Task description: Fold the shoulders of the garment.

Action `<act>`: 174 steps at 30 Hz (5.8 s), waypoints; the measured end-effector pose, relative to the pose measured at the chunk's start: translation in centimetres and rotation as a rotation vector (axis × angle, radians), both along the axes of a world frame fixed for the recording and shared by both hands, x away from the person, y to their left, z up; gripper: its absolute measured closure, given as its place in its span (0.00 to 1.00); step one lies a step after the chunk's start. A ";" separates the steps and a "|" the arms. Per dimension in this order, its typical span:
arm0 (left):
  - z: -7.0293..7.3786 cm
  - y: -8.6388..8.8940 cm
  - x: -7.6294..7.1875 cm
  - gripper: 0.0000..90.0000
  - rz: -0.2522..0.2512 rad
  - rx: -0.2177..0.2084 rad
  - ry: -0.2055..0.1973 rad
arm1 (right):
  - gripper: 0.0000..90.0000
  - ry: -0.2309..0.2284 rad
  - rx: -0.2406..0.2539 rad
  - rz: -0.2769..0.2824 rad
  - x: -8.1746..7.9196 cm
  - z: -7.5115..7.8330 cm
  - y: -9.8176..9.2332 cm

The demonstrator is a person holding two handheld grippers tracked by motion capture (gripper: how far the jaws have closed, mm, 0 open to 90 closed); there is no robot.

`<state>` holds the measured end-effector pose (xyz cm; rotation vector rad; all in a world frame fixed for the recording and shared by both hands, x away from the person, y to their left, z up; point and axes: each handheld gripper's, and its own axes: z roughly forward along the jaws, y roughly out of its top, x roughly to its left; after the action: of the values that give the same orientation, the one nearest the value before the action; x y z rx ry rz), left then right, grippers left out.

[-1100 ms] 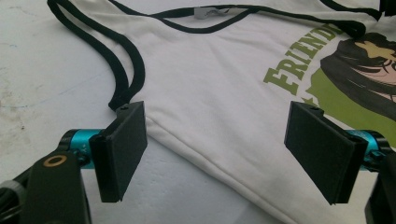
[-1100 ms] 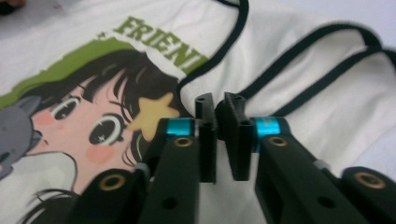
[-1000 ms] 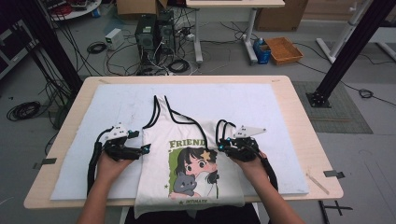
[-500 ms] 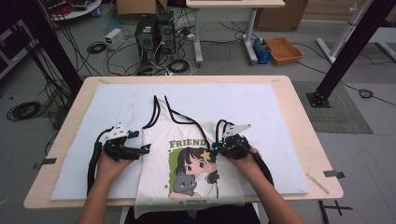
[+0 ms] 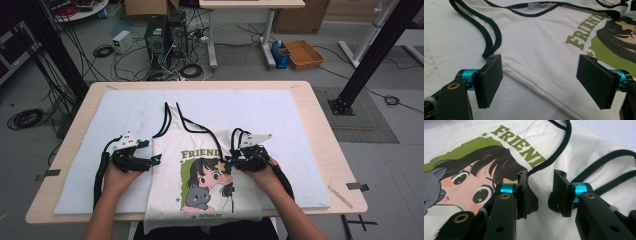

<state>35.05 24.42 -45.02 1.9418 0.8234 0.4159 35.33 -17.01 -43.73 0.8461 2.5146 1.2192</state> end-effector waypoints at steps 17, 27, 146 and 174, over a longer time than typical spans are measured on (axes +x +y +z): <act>0.0 0.0 0.0 0.24 0.000 -0.001 0.001 | 0.98 0.028 -0.049 0.035 -1.4 -0.8 0.2; 0.0 0.1 0.1 0.24 0.001 -0.013 0.003 | 0.65 0.014 0.018 0.016 -2.0 -0.7 -0.6; 0.9 -4.9 -1.0 0.58 -0.140 -0.061 0.065 | 0.26 0.110 0.183 -0.088 -0.3 -1.5 -6.3; 0.7 -4.0 -2.9 0.96 -0.238 0.074 0.098 | 0.27 0.113 0.198 -0.098 -0.3 -1.4 -6.5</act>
<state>32.13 20.38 -44.32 2.1132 0.6354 0.2127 34.98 -23.48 -45.17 1.1000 2.4327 1.4431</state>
